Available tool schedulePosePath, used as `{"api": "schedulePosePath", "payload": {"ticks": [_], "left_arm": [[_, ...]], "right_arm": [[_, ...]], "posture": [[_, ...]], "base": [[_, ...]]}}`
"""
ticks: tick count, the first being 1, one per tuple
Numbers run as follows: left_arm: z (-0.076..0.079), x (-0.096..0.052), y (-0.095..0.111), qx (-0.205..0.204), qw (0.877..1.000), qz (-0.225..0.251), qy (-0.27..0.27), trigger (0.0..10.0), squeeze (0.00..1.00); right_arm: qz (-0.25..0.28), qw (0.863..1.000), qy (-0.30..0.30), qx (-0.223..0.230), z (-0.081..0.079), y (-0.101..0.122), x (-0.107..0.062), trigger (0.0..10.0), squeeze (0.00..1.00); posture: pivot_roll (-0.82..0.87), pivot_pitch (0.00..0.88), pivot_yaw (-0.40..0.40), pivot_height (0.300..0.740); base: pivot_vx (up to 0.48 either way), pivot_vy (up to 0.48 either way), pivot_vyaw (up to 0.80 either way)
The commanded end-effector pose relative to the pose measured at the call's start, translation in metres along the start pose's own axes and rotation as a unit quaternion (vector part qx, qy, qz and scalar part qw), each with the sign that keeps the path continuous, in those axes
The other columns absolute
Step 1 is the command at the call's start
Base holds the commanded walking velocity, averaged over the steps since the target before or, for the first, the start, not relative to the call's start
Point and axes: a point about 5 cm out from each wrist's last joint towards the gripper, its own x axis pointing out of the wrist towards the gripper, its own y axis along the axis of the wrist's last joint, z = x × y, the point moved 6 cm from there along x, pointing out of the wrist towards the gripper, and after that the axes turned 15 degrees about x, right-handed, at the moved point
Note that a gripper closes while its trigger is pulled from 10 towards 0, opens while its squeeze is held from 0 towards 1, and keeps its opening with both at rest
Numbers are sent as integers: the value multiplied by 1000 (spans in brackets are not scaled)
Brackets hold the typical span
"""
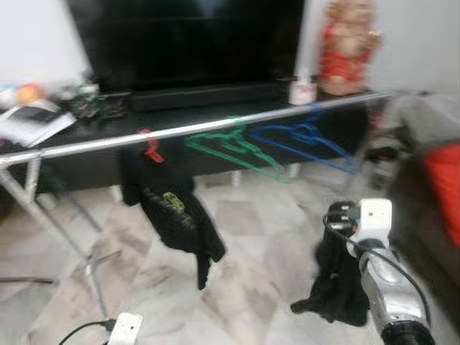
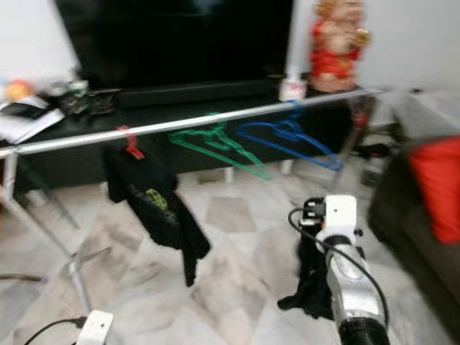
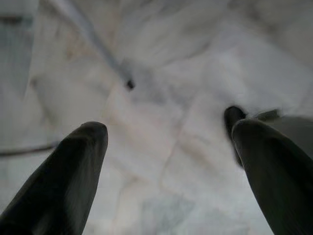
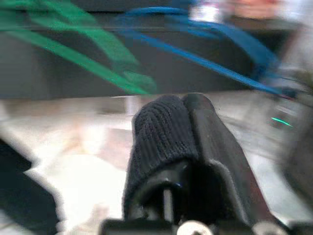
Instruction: Hang hanger
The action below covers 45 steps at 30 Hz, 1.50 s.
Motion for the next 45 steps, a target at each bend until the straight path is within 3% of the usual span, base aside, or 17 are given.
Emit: {"api": "schedulePosePath", "payload": {"ticks": [1, 11, 45], "left_arm": [[3, 0, -3, -5, 1000, -5, -1, 10000, 0], [3, 0, -1, 14, 1000, -5, -12, 10000, 0], [2, 0, 1, 15, 1000, -1, -14, 10000, 0]], "right_arm": [[19, 1000, 5, -4, -1, 10, 2, 10000, 0], [21, 1000, -8, 5, 5, 9, 0, 10000, 0], [8, 1000, -9, 10, 3, -2, -1, 10000, 0]], "posture": [[-73, 0, 13, 740], [-76, 0, 13, 740], [-73, 0, 15, 740]], "base": [[0, 0, 800], [0, 0, 275], [0, -280, 0]]}}
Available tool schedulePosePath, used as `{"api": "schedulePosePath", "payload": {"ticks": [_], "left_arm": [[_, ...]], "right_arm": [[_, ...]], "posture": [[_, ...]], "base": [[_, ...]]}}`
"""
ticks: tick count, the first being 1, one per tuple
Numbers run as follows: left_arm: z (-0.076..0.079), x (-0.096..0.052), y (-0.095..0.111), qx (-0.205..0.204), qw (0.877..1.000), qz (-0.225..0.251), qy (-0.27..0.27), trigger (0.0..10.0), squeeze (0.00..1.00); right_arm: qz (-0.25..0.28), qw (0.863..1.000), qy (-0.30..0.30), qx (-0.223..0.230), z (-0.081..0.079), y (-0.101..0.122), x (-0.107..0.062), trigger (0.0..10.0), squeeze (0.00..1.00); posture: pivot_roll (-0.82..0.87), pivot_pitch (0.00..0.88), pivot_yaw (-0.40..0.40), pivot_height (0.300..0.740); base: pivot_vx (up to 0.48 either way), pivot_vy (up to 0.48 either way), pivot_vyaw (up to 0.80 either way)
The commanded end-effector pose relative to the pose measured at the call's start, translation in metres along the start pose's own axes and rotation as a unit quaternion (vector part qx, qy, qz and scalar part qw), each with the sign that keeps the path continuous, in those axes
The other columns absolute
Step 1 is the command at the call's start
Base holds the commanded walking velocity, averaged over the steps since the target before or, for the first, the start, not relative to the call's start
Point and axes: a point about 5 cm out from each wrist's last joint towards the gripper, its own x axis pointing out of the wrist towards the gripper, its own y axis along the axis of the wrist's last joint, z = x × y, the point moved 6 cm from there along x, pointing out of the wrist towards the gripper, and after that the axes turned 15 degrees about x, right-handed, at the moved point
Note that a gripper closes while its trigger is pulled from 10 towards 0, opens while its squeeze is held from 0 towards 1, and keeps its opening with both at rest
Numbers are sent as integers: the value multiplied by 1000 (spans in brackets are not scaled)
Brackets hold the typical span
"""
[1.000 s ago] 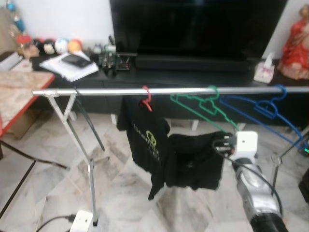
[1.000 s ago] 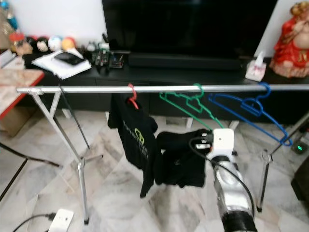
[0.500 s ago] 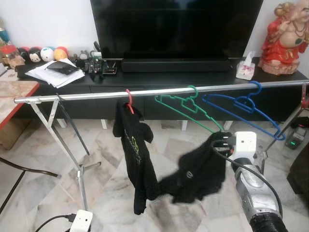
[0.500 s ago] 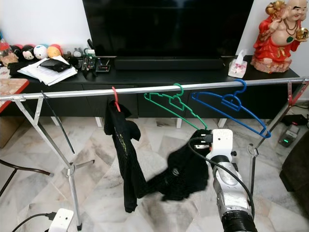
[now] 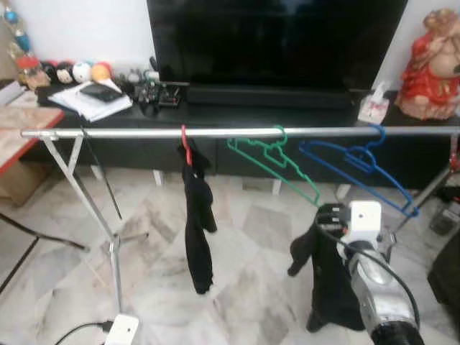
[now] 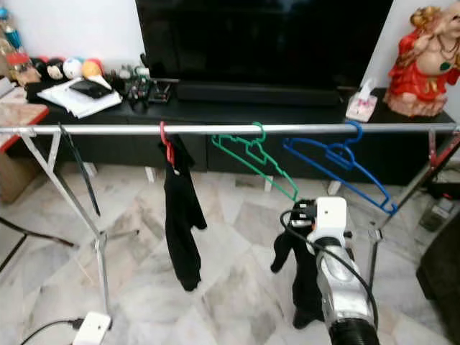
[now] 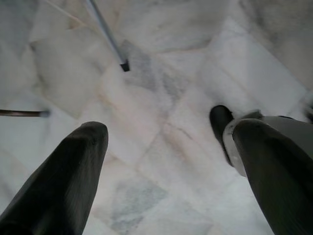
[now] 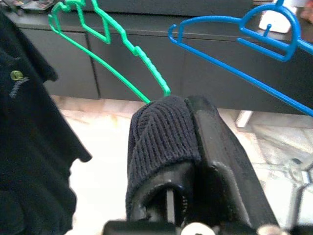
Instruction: Hang hanger
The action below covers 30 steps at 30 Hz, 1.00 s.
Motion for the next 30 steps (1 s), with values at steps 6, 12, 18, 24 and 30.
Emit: {"api": "schedulePosePath", "payload": {"ticks": [6, 12, 18, 24, 30], "left_arm": [[3, 0, 0, 1, 1000, -3, -4, 10000, 0], [3, 0, 0, 1, 1000, -3, -4, 10000, 0], [3, 0, 1, 0, 1000, -2, -4, 10000, 0], [2, 0, 1, -2, 1000, -2, -2, 10000, 0], [2, 0, 1, -5, 1000, -1, 1, 10000, 0]], "right_arm": [[14, 1000, -3, -4, 4, 8, 1, 10000, 0], [13, 1000, -5, -3, 5, 6, 1, 10000, 0], [-11, 1000, -23, 4, 15, -10, -1, 10000, 0], [-38, 999, -37, 9, 23, -28, -6, 10000, 0], [-65, 996, -65, 20, 35, -47, -11, 10000, 0]], "posture": [[-73, 0, 15, 740], [-71, 0, 16, 740], [-69, 0, 15, 740], [-69, 0, 15, 740], [-71, 0, 16, 740]], "base": [[0, -296, 0], [0, -294, 0], [0, -293, 0], [0, -292, 0], [0, -294, 0]]}}
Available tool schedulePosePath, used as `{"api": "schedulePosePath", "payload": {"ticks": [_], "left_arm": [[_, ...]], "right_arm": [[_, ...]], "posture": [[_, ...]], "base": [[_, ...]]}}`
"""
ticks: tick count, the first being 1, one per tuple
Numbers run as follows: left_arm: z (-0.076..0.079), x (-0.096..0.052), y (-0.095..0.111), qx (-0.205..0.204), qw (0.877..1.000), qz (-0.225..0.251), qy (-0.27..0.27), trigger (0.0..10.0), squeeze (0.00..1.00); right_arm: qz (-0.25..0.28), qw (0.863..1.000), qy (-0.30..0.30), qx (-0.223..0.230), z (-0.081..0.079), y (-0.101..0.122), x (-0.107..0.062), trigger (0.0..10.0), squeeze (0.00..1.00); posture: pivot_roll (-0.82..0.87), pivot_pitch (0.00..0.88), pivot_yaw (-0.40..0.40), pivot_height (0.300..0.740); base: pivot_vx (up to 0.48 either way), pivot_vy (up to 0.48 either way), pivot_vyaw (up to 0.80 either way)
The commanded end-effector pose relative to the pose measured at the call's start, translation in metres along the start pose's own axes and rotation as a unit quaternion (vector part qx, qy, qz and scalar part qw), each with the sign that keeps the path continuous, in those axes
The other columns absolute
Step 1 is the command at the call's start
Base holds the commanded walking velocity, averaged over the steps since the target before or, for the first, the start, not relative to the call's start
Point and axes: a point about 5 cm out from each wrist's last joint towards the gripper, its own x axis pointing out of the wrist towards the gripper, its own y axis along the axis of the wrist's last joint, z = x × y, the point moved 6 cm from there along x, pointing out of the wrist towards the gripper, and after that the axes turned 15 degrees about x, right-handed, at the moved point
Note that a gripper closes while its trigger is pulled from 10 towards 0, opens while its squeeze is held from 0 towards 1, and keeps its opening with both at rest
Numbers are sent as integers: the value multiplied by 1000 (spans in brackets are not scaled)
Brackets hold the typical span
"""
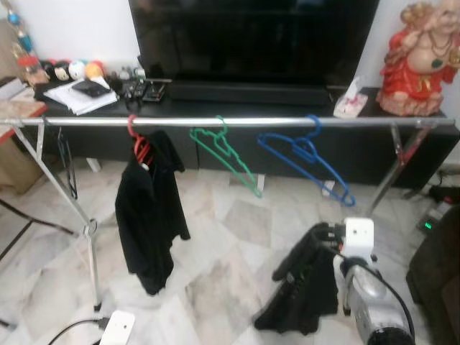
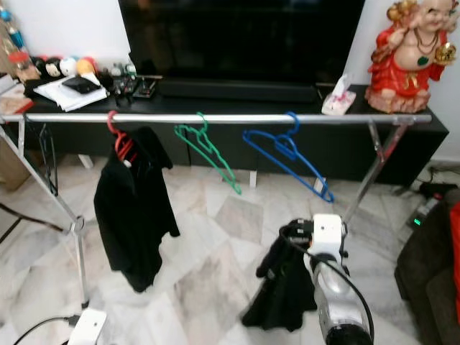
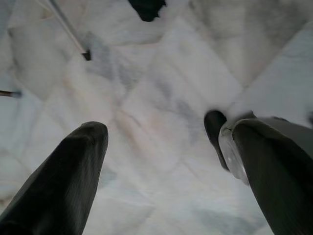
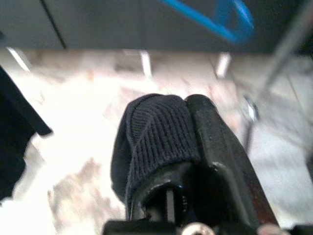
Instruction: Hang hanger
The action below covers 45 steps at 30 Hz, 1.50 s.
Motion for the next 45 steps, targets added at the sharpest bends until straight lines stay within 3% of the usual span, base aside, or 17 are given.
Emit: {"api": "schedulePosePath", "payload": {"ticks": [1, 7, 14, 18, 23, 24, 26, 27, 29, 30, 33, 35, 42, 45], "left_arm": [[-7, -1, -5, 0, 1000, -8, 10, 10000, 0], [-10, -1, -4, -10, 1000, 1, 24, 10000, 0], [-21, -4, 6, -40, 996, 41, 75, 10000, 0], [-32, -10, 14, -88, 984, 85, 127, 10000, 0], [-43, -21, 28, -95, 968, 144, 182, 10000, 0], [-82, -25, 67, -96, 950, 201, 220, 10000, 0], [-136, -45, 122, -84, 916, 284, 270, 10000, 0], [-153, -60, 144, -68, 898, 324, 289, 10000, 0], [-160, -76, 162, -45, 880, 366, 300, 10000, 0], [-158, -88, 176, -23, 868, 396, 298, 10000, 0], [-154, -98, 186, -22, 854, 427, 296, 10000, 0], [-143, -111, 201, -15, 843, 459, 280, 10000, 0], [-114, -133, 225, -8, 834, 499, 233, 10000, 0], [-84, -147, 236, -11, 837, 519, 172, 10000, 0]], "right_arm": [[28, 1000, 7, 5, -6, 14, 4, 10000, 0], [33, 999, 3, 14, -4, 14, 4, 10000, 0], [8, 1000, -6, 23, -1, -2, 3, 10000, 0], [-10, 1000, -10, 27, -2, -12, 3, 10000, 0], [-30, 999, -13, 28, -2, -22, 2, 10000, 0], [-36, 999, -14, 28, -2, -25, 1, 10000, 0], [-44, 999, -16, 27, -2, -30, 0, 10000, 0], [-50, 998, -17, 27, -1, -33, -1, 10000, 0], [-58, 998, -18, 27, -1, -38, -2, 10000, 0], [-65, 997, -15, 26, -2, -42, -3, 10000, 0], [-71, 997, -14, 25, -3, -45, -4, 10000, 0], [-81, 996, -19, 27, -2, -52, -6, 10000, 0], [-102, 994, -32, 34, 1, -62, -10, 10000, 0], [-116, 991, -51, 44, 9, -69, -13, 10000, 0]], "posture": [[-71, 0, 16, 740], [-66, 0, 15, 740], [-59, 0, 16, 740], [-48, 0, 10, 740], [-38, 0, 3, 740], [-35, 0, 1, 740], [-25, 0, -5, 740], [-14, 0, -15, 740], [-7, 0, -18, 740], [-6, 0, -18, 740], [-6, 0, -19, 740], [0, 0, -19, 740], [-5, 0, -11, 740], [-6, 0, -9, 740]], "base": [[0, -296, 0], [0, -194, 0], [0, 0, 0], [0, 0, 0], [0, 0, 0], [0, 0, 0], [0, 0, 0], [0, 0, 0], [0, 0, 0], [0, 0, 0], [0, 0, 0], [0, 0, 0], [0, 0, 0], [0, 0, 0]]}}
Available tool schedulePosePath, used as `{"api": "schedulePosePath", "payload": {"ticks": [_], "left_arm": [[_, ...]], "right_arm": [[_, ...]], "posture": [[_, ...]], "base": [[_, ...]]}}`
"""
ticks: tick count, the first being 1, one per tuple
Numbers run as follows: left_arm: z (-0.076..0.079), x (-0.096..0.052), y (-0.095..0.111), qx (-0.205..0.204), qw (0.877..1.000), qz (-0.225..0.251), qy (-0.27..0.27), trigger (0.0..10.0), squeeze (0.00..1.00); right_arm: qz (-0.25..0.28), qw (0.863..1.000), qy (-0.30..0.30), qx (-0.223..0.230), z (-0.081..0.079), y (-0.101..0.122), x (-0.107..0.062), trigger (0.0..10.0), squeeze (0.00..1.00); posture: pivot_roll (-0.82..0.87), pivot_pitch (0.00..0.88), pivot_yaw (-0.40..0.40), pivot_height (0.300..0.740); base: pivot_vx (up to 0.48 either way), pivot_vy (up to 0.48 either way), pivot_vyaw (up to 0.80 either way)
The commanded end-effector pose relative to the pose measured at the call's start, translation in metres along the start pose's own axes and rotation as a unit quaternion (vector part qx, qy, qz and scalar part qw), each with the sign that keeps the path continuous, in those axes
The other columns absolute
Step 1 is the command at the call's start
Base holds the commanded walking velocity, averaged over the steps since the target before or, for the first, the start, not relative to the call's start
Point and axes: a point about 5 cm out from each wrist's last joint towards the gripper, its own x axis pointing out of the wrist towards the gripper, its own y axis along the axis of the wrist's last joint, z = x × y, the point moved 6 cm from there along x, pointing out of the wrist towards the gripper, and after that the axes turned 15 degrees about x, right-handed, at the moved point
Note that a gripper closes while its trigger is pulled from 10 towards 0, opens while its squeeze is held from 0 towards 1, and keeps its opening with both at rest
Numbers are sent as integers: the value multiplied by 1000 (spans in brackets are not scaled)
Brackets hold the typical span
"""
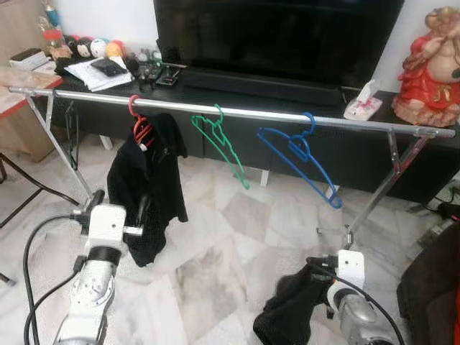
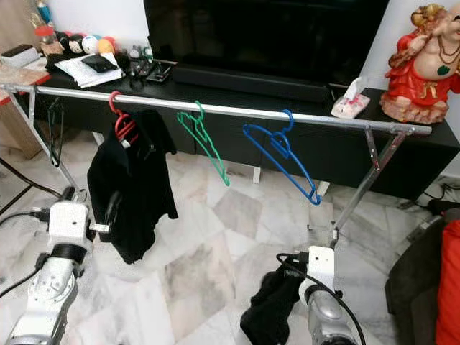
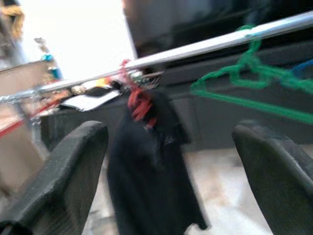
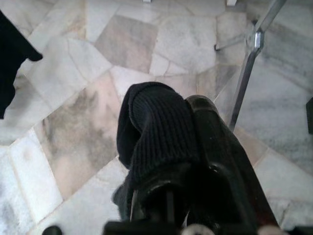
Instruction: Hang hanger
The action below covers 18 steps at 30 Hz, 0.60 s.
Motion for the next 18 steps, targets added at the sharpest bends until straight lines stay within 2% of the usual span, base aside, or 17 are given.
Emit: {"api": "schedulePosePath", "payload": {"ticks": [1, 4, 11, 18], "left_arm": [[20, -5, 7, -20, 999, -7, -39, 10000, 0], [25, -6, 8, -19, 999, -11, -48, 10000, 0], [23, -2, 17, -18, 998, -19, -63, 10000, 0], [28, 0, 20, -21, 996, -25, -81, 10000, 0]], "right_arm": [[-5, 1000, -16, 13, 6, -2, 0, 10000, 0], [-6, 999, -23, 24, 9, -2, 0, 10000, 0], [-2, 999, -27, 38, 11, 0, -1, 10000, 0], [10, 999, -29, 39, 12, 5, 0, 10000, 0]], "posture": [[-6, 0, -9, 740], [-9, 0, -6, 740], [-7, 0, -6, 740], [-18, 0, 8, 740]], "base": [[0, 0, 0], [0, 0, 0], [36, 0, -785], [284, 0, 0]]}}
